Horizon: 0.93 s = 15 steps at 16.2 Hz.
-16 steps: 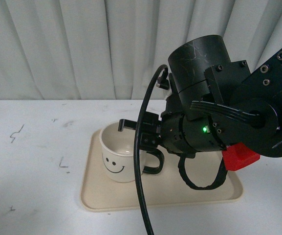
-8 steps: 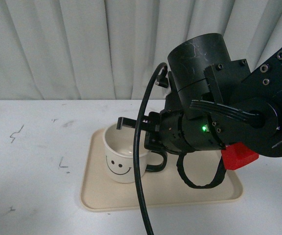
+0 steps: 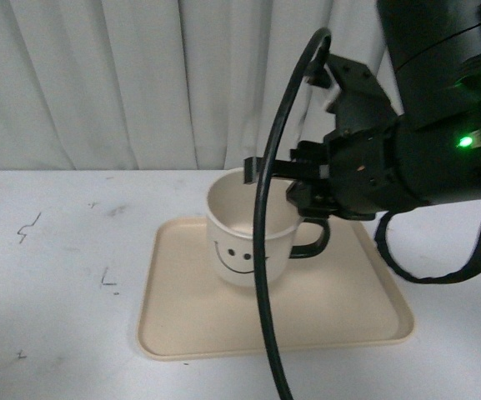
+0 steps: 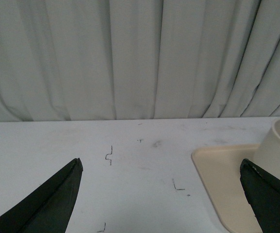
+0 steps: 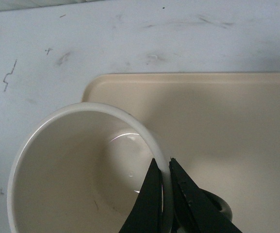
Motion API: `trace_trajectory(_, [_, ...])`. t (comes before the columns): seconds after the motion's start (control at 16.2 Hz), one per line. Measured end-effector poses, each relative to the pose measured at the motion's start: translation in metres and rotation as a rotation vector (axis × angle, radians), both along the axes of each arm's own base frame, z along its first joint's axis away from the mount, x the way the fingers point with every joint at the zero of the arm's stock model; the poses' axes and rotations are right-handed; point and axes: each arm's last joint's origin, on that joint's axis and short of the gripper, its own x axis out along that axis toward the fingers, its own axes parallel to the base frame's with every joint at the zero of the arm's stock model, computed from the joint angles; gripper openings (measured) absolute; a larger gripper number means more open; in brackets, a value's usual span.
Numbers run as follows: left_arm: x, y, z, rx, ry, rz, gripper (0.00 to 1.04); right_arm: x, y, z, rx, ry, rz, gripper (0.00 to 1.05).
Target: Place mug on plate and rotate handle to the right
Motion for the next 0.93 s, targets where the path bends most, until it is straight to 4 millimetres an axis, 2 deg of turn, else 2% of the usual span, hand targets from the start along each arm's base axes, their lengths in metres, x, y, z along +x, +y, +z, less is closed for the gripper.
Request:
trace_trajectory(0.06, [0.000,0.000,0.000,0.000,0.000,0.000,0.98,0.002,-0.032,0.002,-0.082,-0.013,0.027,0.03])
trace_trajectory(0.12, [0.000,0.000,0.000,0.000,0.000,0.000,0.98,0.009,-0.073,-0.003,-0.148,-0.011,0.039,0.03])
trace_trajectory(0.31, [0.000,0.000,0.000,0.000,0.000,0.000,0.98,0.017,-0.105,-0.005,-0.170,-0.026,0.035,0.03])
trace_trajectory(0.62, [0.000,0.000,0.000,0.000,0.000,0.000,0.98,0.026,-0.120,-0.010,-0.145,-0.049,0.053,0.03])
trace_trajectory(0.93, [0.000,0.000,0.000,0.000,0.000,0.000,0.98,0.036,-0.120,-0.021,-0.109,-0.045,0.088,0.03])
